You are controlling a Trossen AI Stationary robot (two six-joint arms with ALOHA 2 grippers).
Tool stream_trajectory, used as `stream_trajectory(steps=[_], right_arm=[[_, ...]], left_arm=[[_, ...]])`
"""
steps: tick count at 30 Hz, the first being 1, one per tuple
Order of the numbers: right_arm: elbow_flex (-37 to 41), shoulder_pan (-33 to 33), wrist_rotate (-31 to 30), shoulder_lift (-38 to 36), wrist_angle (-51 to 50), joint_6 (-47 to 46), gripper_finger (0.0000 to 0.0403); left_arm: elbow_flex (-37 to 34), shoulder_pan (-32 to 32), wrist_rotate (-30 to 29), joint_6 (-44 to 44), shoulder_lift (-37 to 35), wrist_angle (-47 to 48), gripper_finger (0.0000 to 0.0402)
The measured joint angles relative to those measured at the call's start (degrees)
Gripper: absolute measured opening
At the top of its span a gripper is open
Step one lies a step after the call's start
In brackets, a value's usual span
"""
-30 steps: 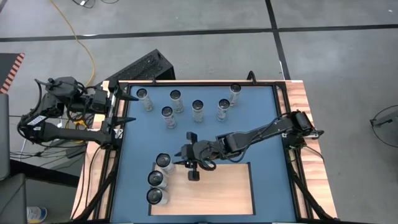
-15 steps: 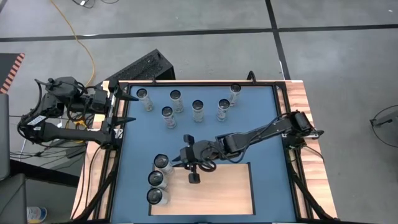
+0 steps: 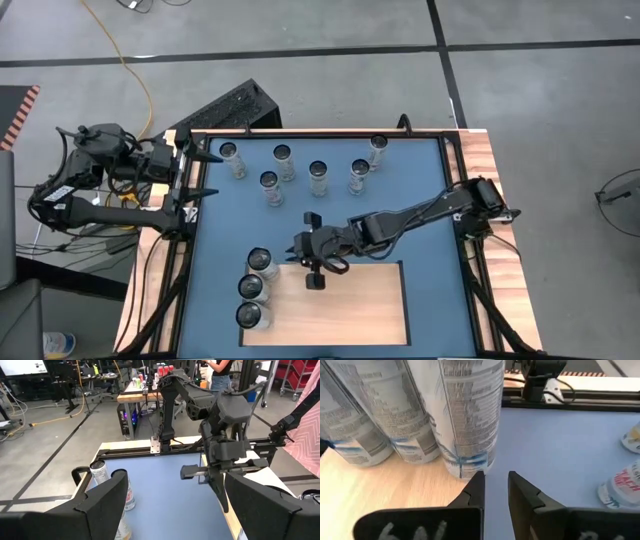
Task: Place canned beverage on shelf
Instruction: Put the white blue soda can on the shelf aligned with the other white blue soda cans
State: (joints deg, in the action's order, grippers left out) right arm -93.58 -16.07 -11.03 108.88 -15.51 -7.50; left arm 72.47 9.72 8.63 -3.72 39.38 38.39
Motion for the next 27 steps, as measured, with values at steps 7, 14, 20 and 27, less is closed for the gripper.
stream_trajectory(steps=[7, 14, 20, 27], right_arm=[[-0.04, 0.48, -0.97, 0.84, 4.44, 1.37, 0.0063], [-0.02, 0.44, 0.84, 1.01, 6.25, 2.0, 0.0063], [0.0, 0.39, 3.88, 1.08, 9.03, 4.36, 0.0063], [0.0, 0.35, 5.54, 1.07, 9.05, 4.61, 0.0063]], left_arm=[[0.0, 0.0, -0.01, 0.03, 0.01, -0.02, 0.0318], [0.0, 0.01, -0.01, 0.14, 0.0, -0.07, 0.0318], [0.0, 0.0, -0.01, 0.32, -0.01, -0.09, 0.0318], [0.0, 0.0, -0.01, 0.56, 0.0, -0.09, 0.0318]])
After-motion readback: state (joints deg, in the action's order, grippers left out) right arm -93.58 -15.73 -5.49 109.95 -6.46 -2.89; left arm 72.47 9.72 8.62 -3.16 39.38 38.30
